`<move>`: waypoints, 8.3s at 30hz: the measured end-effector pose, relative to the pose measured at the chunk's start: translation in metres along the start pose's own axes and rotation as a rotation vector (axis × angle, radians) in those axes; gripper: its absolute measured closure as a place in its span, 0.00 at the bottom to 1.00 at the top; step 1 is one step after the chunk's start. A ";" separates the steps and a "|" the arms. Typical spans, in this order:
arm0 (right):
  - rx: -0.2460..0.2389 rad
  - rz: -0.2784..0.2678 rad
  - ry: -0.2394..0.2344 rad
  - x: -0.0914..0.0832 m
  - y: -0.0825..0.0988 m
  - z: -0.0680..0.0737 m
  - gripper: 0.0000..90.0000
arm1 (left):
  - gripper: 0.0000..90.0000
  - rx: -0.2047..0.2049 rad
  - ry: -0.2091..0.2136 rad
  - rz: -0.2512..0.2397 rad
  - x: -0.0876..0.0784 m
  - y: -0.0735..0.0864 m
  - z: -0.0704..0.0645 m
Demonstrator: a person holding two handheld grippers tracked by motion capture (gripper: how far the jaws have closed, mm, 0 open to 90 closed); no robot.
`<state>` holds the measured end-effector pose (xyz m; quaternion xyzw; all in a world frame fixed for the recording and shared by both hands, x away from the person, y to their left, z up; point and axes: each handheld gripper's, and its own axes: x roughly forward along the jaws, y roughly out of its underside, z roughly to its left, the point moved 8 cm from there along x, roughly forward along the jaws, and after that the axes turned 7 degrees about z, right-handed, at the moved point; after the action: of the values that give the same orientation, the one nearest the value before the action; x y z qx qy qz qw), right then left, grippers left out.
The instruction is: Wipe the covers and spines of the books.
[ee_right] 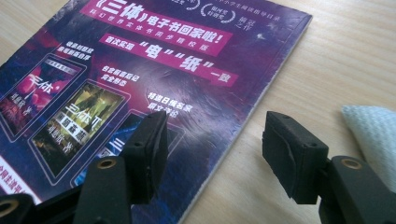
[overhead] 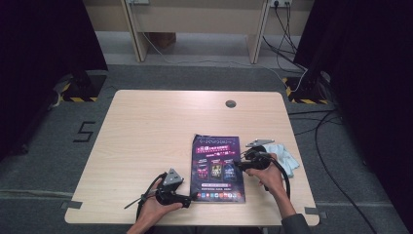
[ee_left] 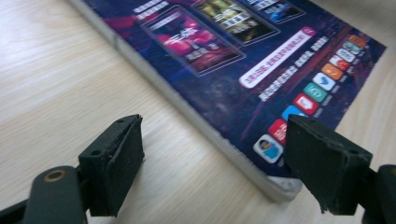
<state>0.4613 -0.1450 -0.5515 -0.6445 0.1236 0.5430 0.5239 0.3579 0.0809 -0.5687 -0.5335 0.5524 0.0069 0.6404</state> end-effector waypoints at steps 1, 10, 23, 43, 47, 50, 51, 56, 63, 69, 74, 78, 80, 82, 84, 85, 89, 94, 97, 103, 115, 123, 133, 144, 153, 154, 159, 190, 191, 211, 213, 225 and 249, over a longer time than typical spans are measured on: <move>0.000 0.003 0.000 0.002 0.000 0.000 0.44 | 0.22 0.006 0.003 0.002 0.000 0.000 -0.002; -0.004 0.022 0.001 0.013 0.000 0.011 0.37 | 0.22 0.012 0.021 -0.007 0.007 -0.007 -0.005; -0.048 0.029 0.013 0.010 0.007 0.026 0.38 | 0.25 0.048 0.005 0.025 0.002 0.001 -0.012; 0.103 -0.051 -0.042 0.020 -0.012 0.009 0.48 | 0.27 0.005 0.003 0.044 0.004 -0.006 -0.003; 0.120 -0.064 -0.039 0.022 -0.015 0.008 0.46 | 0.30 0.008 -0.001 0.041 0.003 -0.006 -0.003; 0.152 -0.083 -0.051 0.023 -0.015 0.007 0.47 | 0.30 0.016 -0.003 0.039 0.004 -0.006 -0.003; 0.170 -0.093 -0.058 0.022 -0.015 0.007 0.48 | 0.30 0.019 -0.003 0.038 0.004 -0.006 -0.004; 0.228 -0.115 -0.044 0.021 -0.013 0.002 0.64 | 0.31 0.036 -0.002 0.049 0.004 -0.006 -0.003; 0.266 -0.155 -0.048 0.017 -0.012 0.002 0.69 | 0.32 0.050 -0.009 0.051 0.004 -0.006 -0.003; 0.306 -0.233 -0.124 0.003 -0.020 0.008 0.73 | 0.33 0.038 -0.016 0.051 0.004 -0.006 -0.003; 0.247 -0.217 -0.113 -0.007 -0.027 0.016 0.77 | 0.33 0.030 -0.024 0.047 0.003 -0.006 -0.003; 0.243 -0.202 -0.138 -0.010 -0.026 0.017 0.77 | 0.33 0.032 -0.024 0.049 0.003 -0.006 -0.003; 0.261 -0.202 -0.169 -0.012 -0.026 0.018 0.77 | 0.33 0.033 -0.024 0.050 0.003 -0.006 -0.003; 0.246 -0.203 -0.183 -0.014 -0.027 0.019 0.76 | 0.33 0.033 -0.024 0.050 0.003 -0.005 -0.003; 0.244 -0.200 -0.197 -0.016 -0.028 0.021 0.75 | 0.33 0.033 -0.024 0.050 0.003 -0.005 -0.003; 0.244 -0.197 -0.208 -0.017 -0.028 0.023 0.73 | 0.33 0.033 -0.024 0.051 0.003 -0.005 -0.003; 0.251 -0.195 -0.243 -0.020 -0.030 0.027 0.73 | 0.33 0.034 -0.025 0.050 0.003 -0.005 -0.002; 0.221 -0.151 -0.314 -0.015 -0.027 0.043 0.79 | 0.33 0.032 -0.025 0.044 0.003 -0.005 -0.002; 0.168 -0.153 -0.304 -0.022 -0.033 0.046 0.79 | 0.33 0.032 -0.025 0.043 0.003 -0.005 -0.002; 0.118 -0.139 -0.259 -0.020 -0.032 0.047 0.79 | 0.33 0.034 -0.026 0.042 0.003 -0.005 -0.002; 0.098 -0.125 -0.241 -0.016 -0.032 0.050 0.79 | 0.33 0.043 -0.031 0.041 0.003 -0.005 -0.002; 0.093 -0.119 -0.236 -0.015 -0.031 0.049 0.80 | 0.33 0.035 -0.030 0.041 0.003 -0.005 -0.002; 0.043 -0.140 -0.204 -0.020 -0.040 0.044 0.87 | 0.32 0.010 -0.015 0.034 -0.007 -0.008 0.005; -0.054 -0.082 -0.127 -0.034 -0.065 0.042 0.91 | 0.31 -0.053 -0.095 0.043 -0.033 0.009 0.047; -0.189 -0.034 0.013 -0.059 -0.091 0.041 0.92 | 0.31 -0.047 -0.134 0.071 -0.034 0.020 0.058; -0.204 -0.033 0.036 -0.062 -0.094 0.040 0.92 | 0.31 -0.036 -0.141 0.077 -0.034 0.020 0.058; -0.238 -0.036 0.116 -0.077 -0.108 0.033 0.92 | 0.32 -0.008 -0.165 0.072 -0.033 0.020 0.058; -0.362 0.103 -0.037 -0.066 -0.116 0.106 0.92 | 0.31 0.010 -0.181 0.069 -0.031 0.020 0.059; -0.355 0.100 -0.051 -0.064 -0.114 0.108 0.92 | 0.32 0.010 -0.181 0.069 -0.031 0.020 0.059; -0.306 0.108 -0.196 -0.008 -0.066 0.117 0.90 | 0.31 -0.007 -0.192 0.070 -0.033 0.020 0.063; -0.299 0.108 -0.206 -0.007 -0.064 0.119 0.90 | 0.31 -0.005 -0.192 0.070 -0.033 0.021 0.063; -0.255 0.137 -0.285 0.009 -0.046 0.124 0.79 | 0.31 -0.030 -0.180 0.071 -0.034 0.021 0.064; -0.080 0.000 -0.286 0.004 -0.035 0.083 0.54 | 0.30 -0.018 -0.194 0.070 -0.032 0.020 0.063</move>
<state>0.4407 -0.0612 -0.5241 -0.5810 0.0260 0.6337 0.5100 0.3774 0.1518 -0.5704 -0.5167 0.5059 0.0858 0.6854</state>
